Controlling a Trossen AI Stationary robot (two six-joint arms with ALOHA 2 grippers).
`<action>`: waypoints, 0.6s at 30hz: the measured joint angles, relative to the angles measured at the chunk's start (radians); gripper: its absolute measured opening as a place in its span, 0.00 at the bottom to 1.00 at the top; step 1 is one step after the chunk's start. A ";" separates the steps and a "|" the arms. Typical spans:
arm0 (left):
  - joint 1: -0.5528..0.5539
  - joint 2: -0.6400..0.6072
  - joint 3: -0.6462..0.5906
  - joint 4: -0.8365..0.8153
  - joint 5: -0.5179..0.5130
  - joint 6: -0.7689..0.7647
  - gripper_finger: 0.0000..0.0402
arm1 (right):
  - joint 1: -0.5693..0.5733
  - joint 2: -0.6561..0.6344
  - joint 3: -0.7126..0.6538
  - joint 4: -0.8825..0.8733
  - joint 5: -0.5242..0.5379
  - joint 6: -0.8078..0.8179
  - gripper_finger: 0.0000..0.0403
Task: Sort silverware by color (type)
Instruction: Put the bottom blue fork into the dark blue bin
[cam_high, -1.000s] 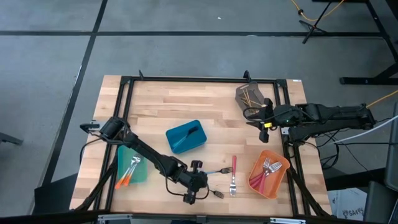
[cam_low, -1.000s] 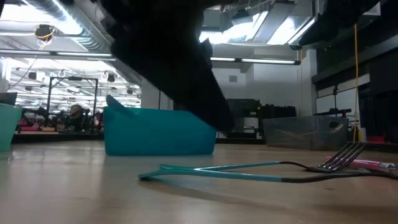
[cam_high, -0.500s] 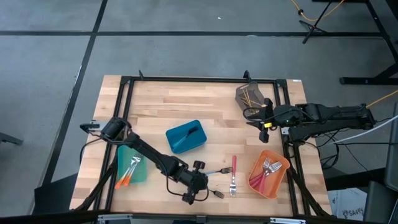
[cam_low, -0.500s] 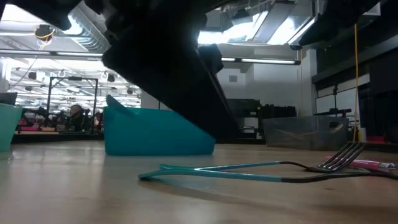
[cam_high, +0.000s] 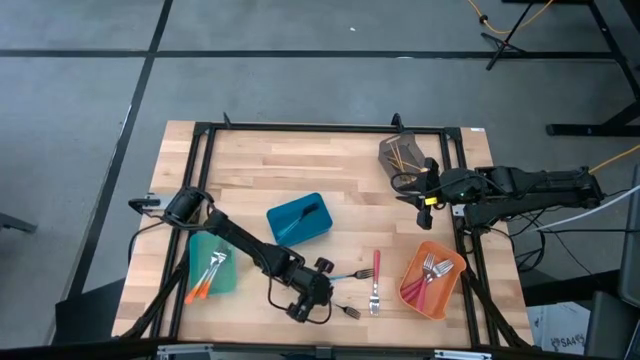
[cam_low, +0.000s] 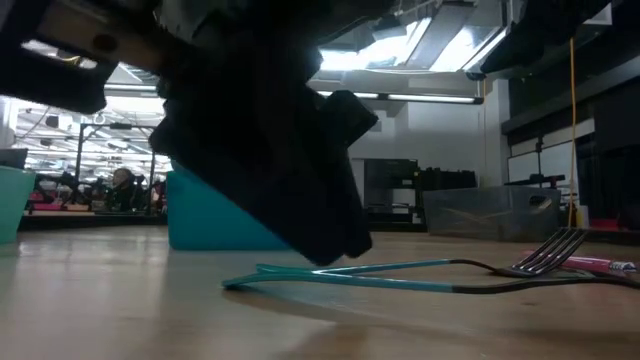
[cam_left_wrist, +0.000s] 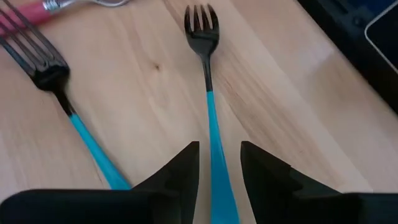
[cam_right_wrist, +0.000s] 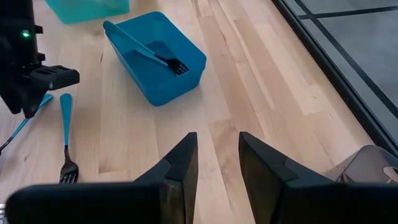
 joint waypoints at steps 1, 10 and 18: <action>0.000 0.000 -0.004 0.003 0.004 0.014 0.28 | 0.000 0.000 0.000 0.000 0.000 0.000 0.26; 0.006 0.000 -0.041 0.000 0.011 0.031 0.28 | 0.000 0.000 0.000 -0.001 0.000 0.000 0.26; 0.014 0.000 -0.041 -0.001 0.023 0.044 0.28 | 0.000 0.000 0.000 -0.004 0.000 0.000 0.26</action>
